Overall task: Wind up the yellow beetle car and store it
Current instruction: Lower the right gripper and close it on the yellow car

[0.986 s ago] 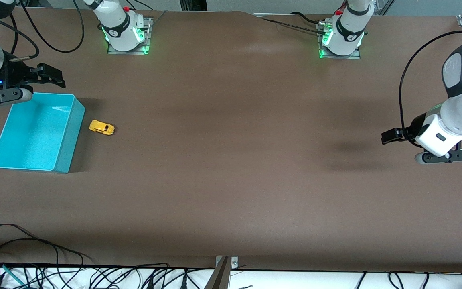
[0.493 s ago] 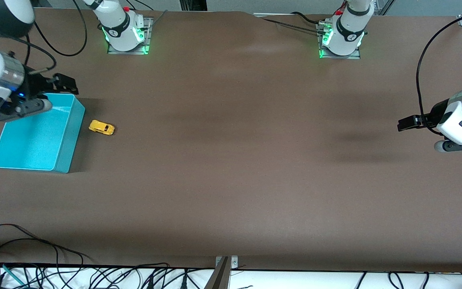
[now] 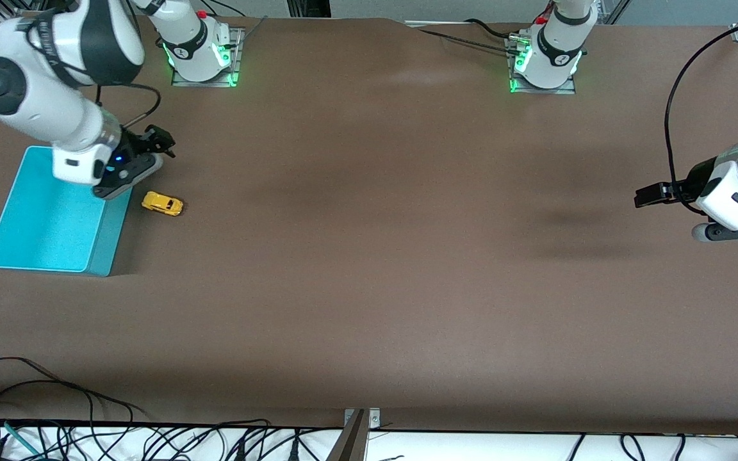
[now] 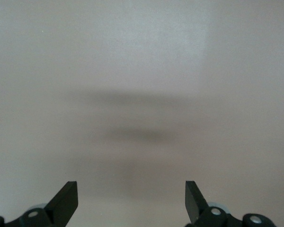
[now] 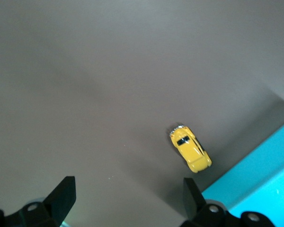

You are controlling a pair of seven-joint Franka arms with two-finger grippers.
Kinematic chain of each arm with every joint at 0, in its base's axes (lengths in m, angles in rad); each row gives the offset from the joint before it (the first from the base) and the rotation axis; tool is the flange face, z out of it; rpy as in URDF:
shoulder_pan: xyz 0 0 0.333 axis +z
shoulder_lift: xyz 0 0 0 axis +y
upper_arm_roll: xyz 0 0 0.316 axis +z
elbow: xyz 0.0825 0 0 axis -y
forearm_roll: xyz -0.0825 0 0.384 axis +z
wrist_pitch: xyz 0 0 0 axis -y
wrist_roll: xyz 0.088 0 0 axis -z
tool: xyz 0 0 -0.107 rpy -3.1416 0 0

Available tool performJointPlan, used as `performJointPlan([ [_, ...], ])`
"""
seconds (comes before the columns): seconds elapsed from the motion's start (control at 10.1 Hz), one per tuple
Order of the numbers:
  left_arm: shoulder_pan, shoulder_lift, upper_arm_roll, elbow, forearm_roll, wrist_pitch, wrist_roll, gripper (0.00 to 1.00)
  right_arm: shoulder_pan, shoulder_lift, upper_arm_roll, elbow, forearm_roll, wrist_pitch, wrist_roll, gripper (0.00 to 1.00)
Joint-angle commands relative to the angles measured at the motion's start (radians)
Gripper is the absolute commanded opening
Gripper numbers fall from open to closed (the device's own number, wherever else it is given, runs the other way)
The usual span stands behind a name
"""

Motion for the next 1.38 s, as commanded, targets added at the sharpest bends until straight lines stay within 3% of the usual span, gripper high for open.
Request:
performJointPlan([
  [0.0,0.004,-0.017,0.004,-0.009,-0.023,-0.012,0.029,1.0,-0.009,-0.046,0.006,-0.116,0.014,0.118,-0.243,1.0],
  [0.39,0.004,-0.017,0.004,-0.009,-0.024,-0.014,0.029,1.0,-0.04,0.029,-0.014,-0.159,0.009,0.229,-0.539,1.0],
  [0.79,0.007,-0.017,0.004,-0.007,-0.024,-0.015,0.031,1.0,-0.118,0.181,-0.102,-0.167,0.012,0.361,-0.851,1.0],
  [1.28,0.007,-0.017,0.004,-0.007,-0.024,-0.015,0.031,1.0,-0.141,0.266,-0.114,-0.176,0.012,0.45,-0.934,1.0],
])
